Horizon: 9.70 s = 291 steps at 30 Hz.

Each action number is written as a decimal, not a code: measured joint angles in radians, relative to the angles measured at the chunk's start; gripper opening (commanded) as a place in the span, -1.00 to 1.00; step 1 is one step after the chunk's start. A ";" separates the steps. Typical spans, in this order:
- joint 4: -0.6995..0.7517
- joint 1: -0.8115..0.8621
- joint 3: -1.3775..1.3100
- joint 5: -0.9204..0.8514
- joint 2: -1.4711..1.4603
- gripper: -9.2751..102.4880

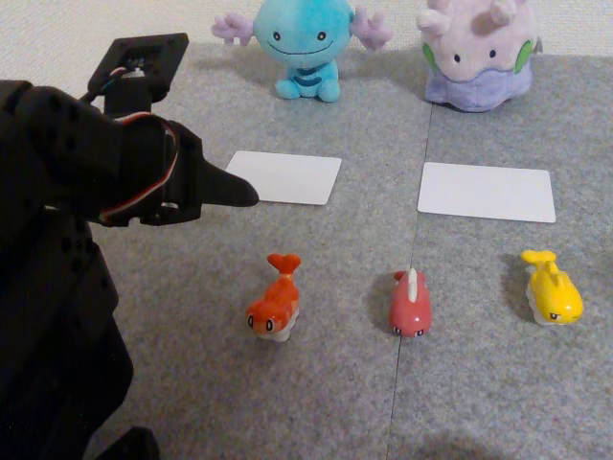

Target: Wooper wants to eat egg sudhi, and Goomy wants to eat shrimp sushi

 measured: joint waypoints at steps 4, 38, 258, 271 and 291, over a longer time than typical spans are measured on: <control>0.000 -0.012 0.000 0.000 0.000 -0.30; 0.339 0.229 -0.713 -0.169 -0.405 -0.30; 0.394 0.558 -1.025 -0.385 -1.299 -0.83; 0.529 0.588 -1.902 -0.396 -1.994 -0.83; 0.626 0.640 -2.576 -0.483 -2.554 -0.83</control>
